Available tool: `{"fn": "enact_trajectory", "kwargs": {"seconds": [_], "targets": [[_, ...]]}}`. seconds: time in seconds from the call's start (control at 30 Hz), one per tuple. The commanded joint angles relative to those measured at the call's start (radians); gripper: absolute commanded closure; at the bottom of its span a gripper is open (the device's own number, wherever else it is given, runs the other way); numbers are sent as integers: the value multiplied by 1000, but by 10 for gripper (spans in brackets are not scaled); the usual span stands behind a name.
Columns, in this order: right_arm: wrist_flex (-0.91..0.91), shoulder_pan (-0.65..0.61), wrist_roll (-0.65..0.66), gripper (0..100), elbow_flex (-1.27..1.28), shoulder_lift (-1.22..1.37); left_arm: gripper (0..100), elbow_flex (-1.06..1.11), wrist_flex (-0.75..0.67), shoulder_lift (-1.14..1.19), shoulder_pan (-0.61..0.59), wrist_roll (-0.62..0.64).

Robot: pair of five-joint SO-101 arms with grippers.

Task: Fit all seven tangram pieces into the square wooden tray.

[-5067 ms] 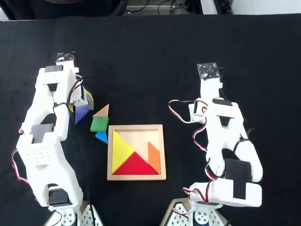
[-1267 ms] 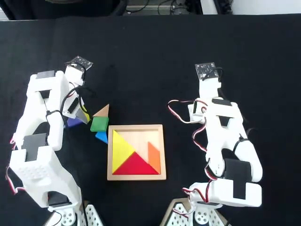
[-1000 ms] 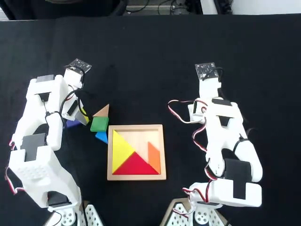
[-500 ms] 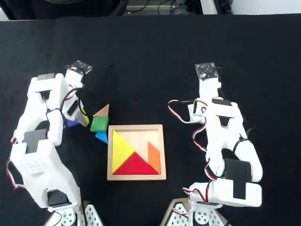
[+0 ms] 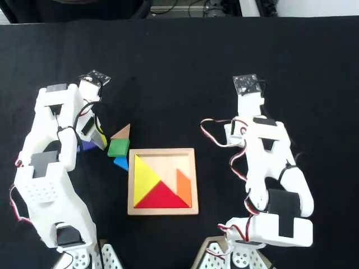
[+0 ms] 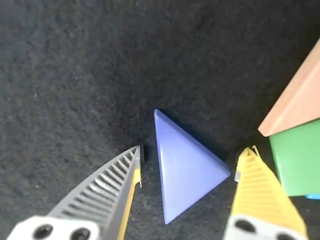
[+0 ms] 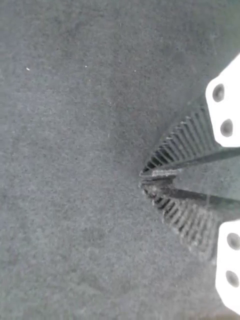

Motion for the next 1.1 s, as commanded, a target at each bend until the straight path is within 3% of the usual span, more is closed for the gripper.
{"fn": "enact_trajectory", "kwargs": {"seconds": [0.0, 0.53, 0.63, 0.73, 0.8, 0.9, 1.07], "targets": [[-3, -11, 8, 987, -38, 1, 728, -47, 0, 2, 28, 11], [-3, -11, 8, 987, -38, 1, 906, -44, 6, -2, 31, 6], [-3, -11, 8, 987, -38, 1, 879, -53, 8, -9, 25, 6], [-3, -11, 8, 987, -38, 1, 759, -64, 15, -26, 16, 0], [-3, -11, 8, 987, -38, 1, 709, -87, 60, -55, 5, -86], [-3, -11, 8, 987, -38, 1, 726, -117, 127, -106, -18, -296], [-3, -11, 8, 987, -38, 1, 725, -125, 141, -140, -62, -390]]}}
